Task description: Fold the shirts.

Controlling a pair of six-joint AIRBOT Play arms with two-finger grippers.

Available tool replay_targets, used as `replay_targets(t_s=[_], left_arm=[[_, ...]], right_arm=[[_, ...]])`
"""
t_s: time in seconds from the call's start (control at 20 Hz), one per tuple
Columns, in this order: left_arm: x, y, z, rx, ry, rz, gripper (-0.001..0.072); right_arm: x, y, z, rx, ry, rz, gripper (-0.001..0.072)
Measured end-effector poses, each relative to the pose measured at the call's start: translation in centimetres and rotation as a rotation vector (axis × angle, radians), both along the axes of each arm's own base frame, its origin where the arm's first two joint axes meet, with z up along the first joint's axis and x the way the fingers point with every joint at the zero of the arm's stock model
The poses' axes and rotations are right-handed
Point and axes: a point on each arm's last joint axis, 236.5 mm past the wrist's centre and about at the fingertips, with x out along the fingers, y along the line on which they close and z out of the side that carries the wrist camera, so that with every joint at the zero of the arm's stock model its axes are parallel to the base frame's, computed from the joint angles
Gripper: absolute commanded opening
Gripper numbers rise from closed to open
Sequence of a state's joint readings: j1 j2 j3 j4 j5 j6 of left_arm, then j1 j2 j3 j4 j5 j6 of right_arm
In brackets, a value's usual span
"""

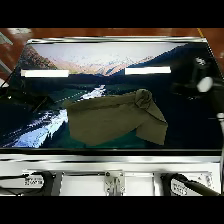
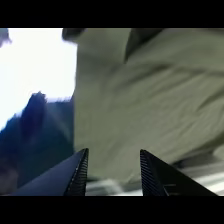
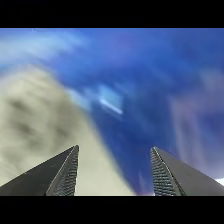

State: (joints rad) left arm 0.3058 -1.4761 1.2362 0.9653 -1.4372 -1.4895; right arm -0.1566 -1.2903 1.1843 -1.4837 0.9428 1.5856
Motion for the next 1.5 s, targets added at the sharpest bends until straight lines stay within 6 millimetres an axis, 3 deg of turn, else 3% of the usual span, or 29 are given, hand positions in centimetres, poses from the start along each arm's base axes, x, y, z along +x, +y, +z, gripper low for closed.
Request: replay_targets(t_s=[0.05,0.1,0.15,0.2,0.4,0.55,0.65,0.7,0.75,0.8,0.9,0.95,1.0,1.1,1.3,1.5], left_arm=[[-1.7,0.1,-0.1,0.005,0.018,-0.002,0.0583],[-3.6,0.0,-0.7,0.010,0.043,0.001,0.0600],[-5.3,-0.7,-1.5,-0.002,0.067,0.003,0.0600],[-7.2,-2.0,-2.4,-0.039,0.095,-0.001,0.0599],[-12.7,-8.4,-5.8,-0.184,0.181,-0.022,0.0591],[-14.9,-11.6,-8.0,-0.203,0.205,-0.031,0.0590],[-15.5,-13.0,-8.9,-0.198,0.213,-0.030,0.0587],[-15.6,-13.5,-9.3,-0.197,0.215,-0.025,0.0540],[-15.7,-14.1,-9.6,-0.199,0.218,-0.018,0.0429],[-15.6,-14.6,-9.9,-0.198,0.218,-0.012,0.0383],[-15.2,-15.3,-10.6,-0.195,0.212,0.014,0.0377],[-14.9,-15.6,-10.9,-0.195,0.206,0.028,0.0312],[-14.6,-15.9,-11.1,-0.194,0.201,0.042,0.0125],[-14.2,-16.1,-11.4,-0.191,0.191,0.061,0.0038],[-13.8,-16.3,-11.3,-0.190,0.164,0.059,0.0036],[-13.1,-16.4,-10.3,-0.189,0.109,0.040,0.0036]], right_arm=[[-1.9,-2.3,-0.2,-0.003,0.062,-0.030,0.0551],[-4.0,-4.3,-0.6,0.011,0.127,-0.064,0.0556],[-5.6,-5.7,-0.9,0.035,0.170,-0.093,0.0650],[-7.0,-6.7,-1.1,0.071,0.207,-0.121,0.0666],[-9.2,-7.7,-1.5,0.198,0.253,-0.173,0.0666],[-9.3,-7.0,-2.2,0.274,0.271,-0.167,0.0666],[-9.0,-6.4,-3.1,0.329,0.291,-0.161,0.0666],[-8.9,-5.9,-3.7,0.362,0.304,-0.154,0.0666],[-8.8,-5.5,-4.2,0.391,0.316,-0.145,0.0666],[-8.6,-5.1,-4.9,0.421,0.325,-0.137,0.0667],[-8.6,-4.0,-6.3,0.476,0.357,-0.117,0.0669],[-8.8,-3.3,-7.1,0.493,0.377,-0.098,0.0669],[-9.0,-2.4,-8.1,0.509,0.399,-0.069,0.0669],[-9.4,-0.8,-9.8,0.516,0.447,-0.006,0.0669],[-9.0,1.5,-12.8,0.472,0.483,0.094,0.0669],[-7.2,3.0,-14.4,0.391,0.442,0.181,0.0669]])
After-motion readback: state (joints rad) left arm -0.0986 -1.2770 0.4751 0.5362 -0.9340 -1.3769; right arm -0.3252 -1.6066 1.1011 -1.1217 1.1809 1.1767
